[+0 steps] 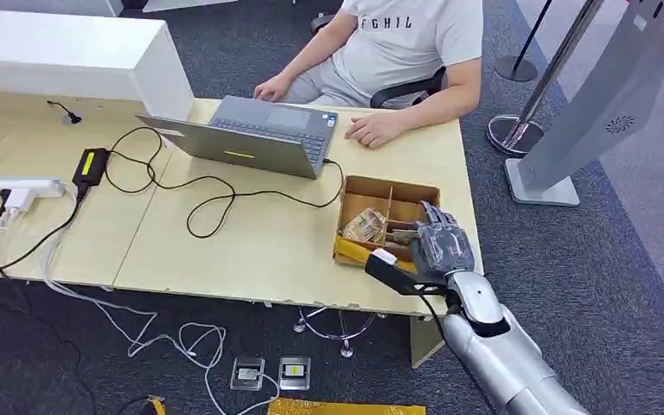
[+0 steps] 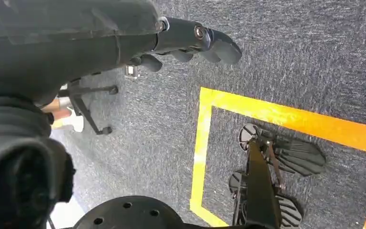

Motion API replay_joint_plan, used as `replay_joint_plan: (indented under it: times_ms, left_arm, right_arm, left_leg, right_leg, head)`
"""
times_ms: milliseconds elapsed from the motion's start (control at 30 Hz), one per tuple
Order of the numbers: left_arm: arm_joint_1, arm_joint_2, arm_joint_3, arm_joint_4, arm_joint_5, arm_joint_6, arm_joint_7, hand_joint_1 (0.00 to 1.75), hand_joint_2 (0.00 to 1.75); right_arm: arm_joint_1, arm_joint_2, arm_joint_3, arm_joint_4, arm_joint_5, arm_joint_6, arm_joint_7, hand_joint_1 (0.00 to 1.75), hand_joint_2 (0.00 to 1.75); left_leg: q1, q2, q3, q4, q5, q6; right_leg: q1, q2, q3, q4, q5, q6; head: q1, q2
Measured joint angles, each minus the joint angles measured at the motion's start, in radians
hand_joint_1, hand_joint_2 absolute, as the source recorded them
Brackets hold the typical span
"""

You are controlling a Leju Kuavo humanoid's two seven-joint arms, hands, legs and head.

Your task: Pass the card to the sensor for recognition and then transmit it.

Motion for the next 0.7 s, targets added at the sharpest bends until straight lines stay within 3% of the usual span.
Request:
replay_joint_plan:
  times_ms: [700]
  left_arm:
    - [0.0,0.0,0.0,0.0,-0.007,0.002,0.001,0.0,0.0]
  right_arm:
    - [0.0,0.002,-0.014,0.001,-0.022,0.018,-0.018,1.75,1.75]
  left_leg:
    - [0.0,0.0,0.001,0.0,0.0,0.0]
  right_leg:
    - [0.0,0.0,0.001,0.0,0.0,0.0]
  head:
    - [0.0,0.0]
